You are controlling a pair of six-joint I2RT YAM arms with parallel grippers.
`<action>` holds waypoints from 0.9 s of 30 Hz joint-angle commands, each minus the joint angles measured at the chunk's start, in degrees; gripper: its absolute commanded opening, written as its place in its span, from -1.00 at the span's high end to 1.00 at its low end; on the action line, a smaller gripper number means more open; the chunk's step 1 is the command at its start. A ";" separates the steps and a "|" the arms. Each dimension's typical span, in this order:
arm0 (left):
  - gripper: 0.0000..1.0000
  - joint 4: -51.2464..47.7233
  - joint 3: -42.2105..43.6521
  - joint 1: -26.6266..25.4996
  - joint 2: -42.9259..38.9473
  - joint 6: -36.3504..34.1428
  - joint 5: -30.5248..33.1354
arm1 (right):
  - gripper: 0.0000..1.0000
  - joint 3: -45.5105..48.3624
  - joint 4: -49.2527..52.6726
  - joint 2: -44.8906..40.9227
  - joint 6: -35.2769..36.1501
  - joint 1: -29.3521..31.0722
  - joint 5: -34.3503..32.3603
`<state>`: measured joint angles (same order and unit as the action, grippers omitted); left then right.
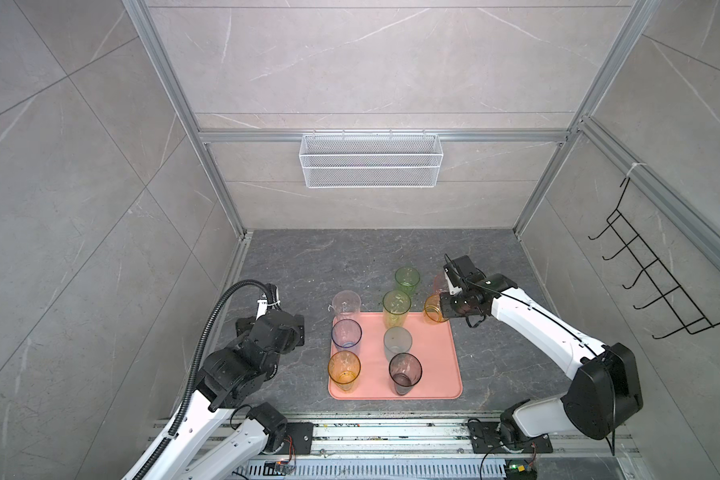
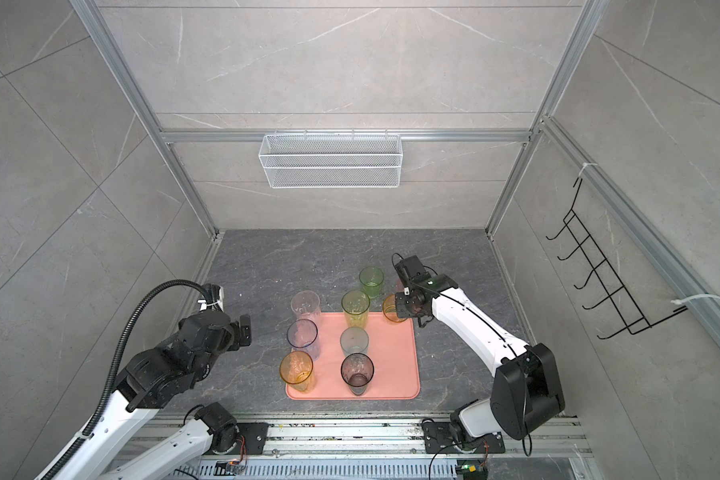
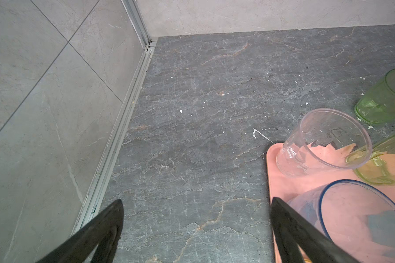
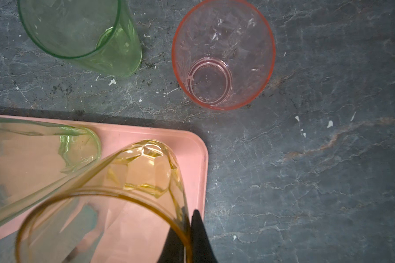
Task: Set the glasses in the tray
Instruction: 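Lift the yellow cup with the right gripper and carry it toward the tray, then lower the yellow cup onto the tray's far corner and open the right gripper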
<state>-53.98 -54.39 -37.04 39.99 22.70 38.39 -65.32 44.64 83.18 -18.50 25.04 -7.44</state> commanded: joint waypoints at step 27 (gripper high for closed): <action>-1.00 1.15 0.40 -0.06 0.76 0.07 -0.42 | 1.00 4.68 -5.01 5.62 -2.81 -0.61 0.66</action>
<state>-53.98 -54.06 -37.04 40.60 22.70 38.35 -60.95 39.81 87.81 -19.97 24.71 -7.25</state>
